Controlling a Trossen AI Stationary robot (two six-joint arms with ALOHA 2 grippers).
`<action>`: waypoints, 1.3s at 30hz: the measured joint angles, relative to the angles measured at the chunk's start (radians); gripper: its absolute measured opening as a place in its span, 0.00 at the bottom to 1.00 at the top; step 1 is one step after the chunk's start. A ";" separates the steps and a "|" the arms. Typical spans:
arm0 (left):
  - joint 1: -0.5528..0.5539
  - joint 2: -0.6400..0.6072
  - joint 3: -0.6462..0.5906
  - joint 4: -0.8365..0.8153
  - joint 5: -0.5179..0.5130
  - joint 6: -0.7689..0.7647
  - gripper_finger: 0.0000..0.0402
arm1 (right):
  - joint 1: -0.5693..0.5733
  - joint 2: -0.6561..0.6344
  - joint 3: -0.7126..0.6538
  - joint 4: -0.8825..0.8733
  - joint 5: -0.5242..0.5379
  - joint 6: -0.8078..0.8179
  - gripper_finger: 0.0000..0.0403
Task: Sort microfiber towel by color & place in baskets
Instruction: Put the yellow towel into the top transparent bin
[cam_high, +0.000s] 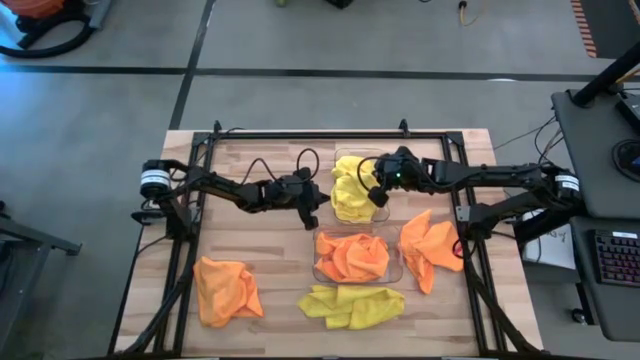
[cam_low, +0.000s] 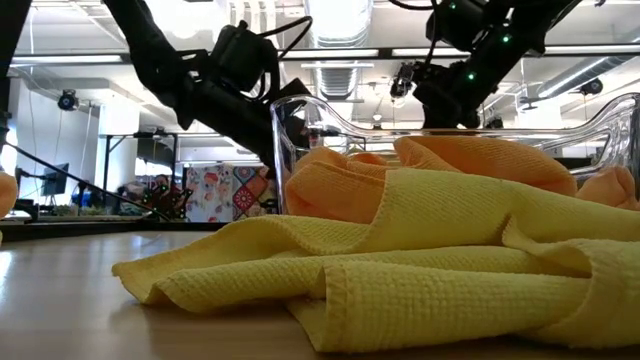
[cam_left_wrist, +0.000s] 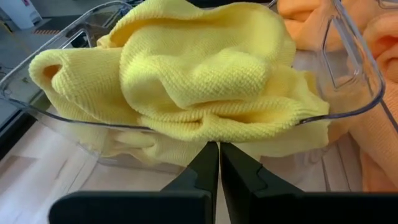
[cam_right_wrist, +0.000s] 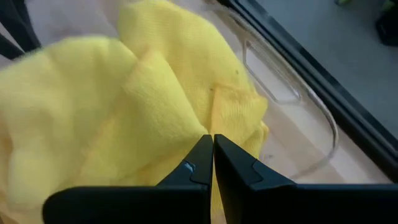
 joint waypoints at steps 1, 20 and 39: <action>0.000 0.000 0.000 0.002 0.001 0.000 0.00 | 0.000 0.000 0.000 -0.016 0.005 0.009 0.02; 0.000 -0.002 0.037 0.011 0.059 0.003 0.00 | 0.000 -0.135 -0.012 -0.331 -0.015 0.298 0.02; 0.001 0.001 0.074 0.006 0.088 0.012 0.00 | 0.000 -0.103 -0.175 -0.055 -0.004 0.331 0.02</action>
